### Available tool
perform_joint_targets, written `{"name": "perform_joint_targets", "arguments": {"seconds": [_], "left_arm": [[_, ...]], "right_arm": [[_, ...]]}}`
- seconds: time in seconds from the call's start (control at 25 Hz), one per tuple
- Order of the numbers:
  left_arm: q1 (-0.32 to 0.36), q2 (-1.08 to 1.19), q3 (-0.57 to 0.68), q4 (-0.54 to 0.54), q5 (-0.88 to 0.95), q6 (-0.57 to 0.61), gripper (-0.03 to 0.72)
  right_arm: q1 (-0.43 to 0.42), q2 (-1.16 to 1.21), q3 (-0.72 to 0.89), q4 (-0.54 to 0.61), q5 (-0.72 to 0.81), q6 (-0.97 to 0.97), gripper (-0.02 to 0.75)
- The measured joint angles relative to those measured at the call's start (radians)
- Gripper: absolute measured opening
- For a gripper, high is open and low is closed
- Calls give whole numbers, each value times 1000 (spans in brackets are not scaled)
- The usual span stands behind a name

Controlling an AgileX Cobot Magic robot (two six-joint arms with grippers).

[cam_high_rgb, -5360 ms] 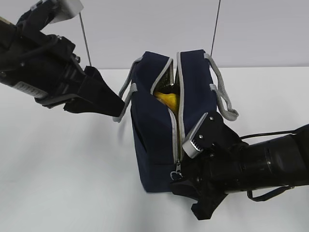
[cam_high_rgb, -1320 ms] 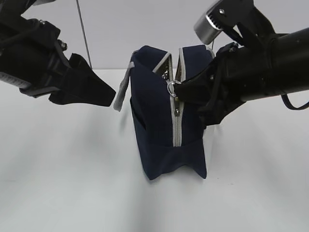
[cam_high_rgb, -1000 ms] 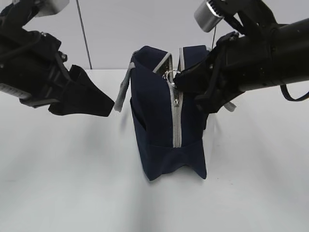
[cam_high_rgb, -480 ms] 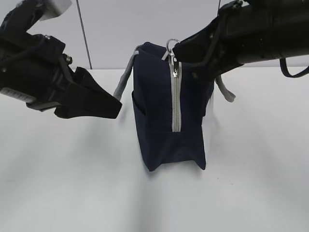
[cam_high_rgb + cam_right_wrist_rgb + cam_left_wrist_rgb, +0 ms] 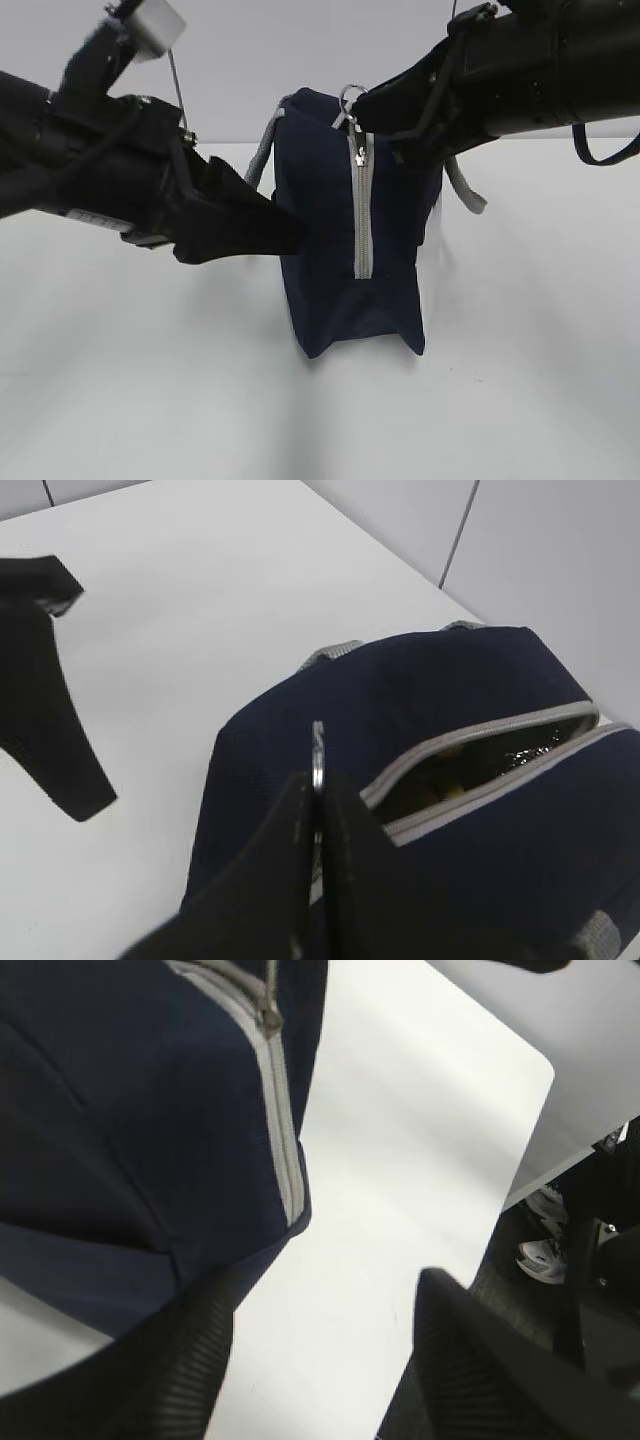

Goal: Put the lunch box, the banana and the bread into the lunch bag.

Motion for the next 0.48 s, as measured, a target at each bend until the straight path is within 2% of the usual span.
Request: {"name": "perform_joint_targets", "arguments": {"seconds": [0.24,0.48], "left_arm": [[0,64,1,-102,-60,123,445],[0,105,1,-141,-161,157,495]], "right_arm": [[0,0,0,0,14,0,-16],[0,0,0,0,30,0,-16]]}}
